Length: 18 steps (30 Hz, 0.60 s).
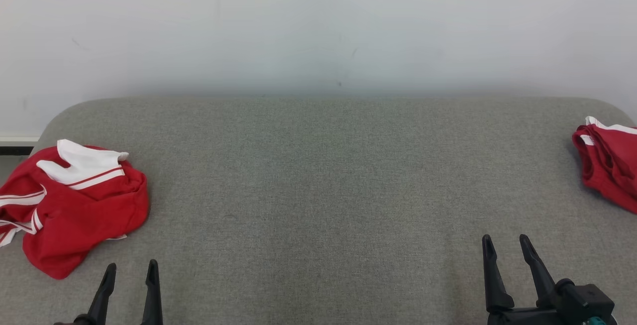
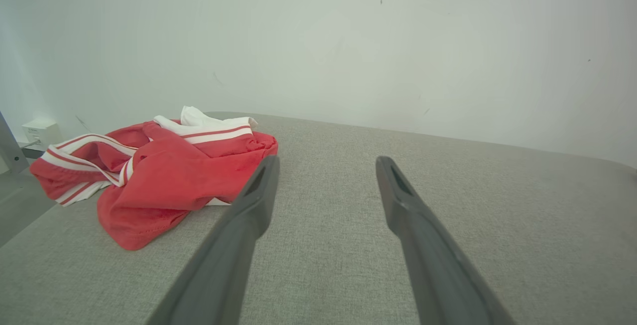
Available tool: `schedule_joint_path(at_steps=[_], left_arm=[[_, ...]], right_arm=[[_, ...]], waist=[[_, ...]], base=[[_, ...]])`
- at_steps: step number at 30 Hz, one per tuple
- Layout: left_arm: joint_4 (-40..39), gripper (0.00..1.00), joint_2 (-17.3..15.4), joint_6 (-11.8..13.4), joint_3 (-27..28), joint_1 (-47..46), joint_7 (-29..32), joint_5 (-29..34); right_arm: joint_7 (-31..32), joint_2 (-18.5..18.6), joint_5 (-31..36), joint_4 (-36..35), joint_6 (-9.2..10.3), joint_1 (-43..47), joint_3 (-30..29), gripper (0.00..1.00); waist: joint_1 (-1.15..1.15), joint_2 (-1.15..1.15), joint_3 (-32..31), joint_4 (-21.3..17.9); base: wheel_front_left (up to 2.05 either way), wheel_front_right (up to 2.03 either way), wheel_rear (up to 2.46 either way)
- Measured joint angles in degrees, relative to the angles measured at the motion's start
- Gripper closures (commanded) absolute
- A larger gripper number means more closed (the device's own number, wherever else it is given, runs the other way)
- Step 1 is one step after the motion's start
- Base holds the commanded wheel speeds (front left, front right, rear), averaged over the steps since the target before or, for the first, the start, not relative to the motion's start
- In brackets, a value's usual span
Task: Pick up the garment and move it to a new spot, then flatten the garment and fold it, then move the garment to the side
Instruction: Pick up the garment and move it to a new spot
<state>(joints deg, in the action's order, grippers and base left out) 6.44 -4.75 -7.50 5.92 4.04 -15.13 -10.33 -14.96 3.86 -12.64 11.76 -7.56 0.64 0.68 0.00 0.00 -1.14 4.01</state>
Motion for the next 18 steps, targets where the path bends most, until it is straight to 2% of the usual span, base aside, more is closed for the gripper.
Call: schedule_joint_path(at_steps=[10,18], left_arm=[[0.2,0.0,-0.2,0.0,0.9,-0.4,0.0,0.0],[0.5,0.0,-1.9,0.0,1.5,-1.2,0.0,0.2]], right_arm=[[0.3,-0.3,0.1,0.3,0.0,0.6,0.2,0.0],[0.3,-0.7,-0.3,1.1,0.0,1.0,0.8,0.0]], waist=[[0.0,0.0,-0.4,0.8],[0.0,0.0,-0.6,5.5]], base=[[0.0,0.0,0.0],[0.0,0.0,0.0]])
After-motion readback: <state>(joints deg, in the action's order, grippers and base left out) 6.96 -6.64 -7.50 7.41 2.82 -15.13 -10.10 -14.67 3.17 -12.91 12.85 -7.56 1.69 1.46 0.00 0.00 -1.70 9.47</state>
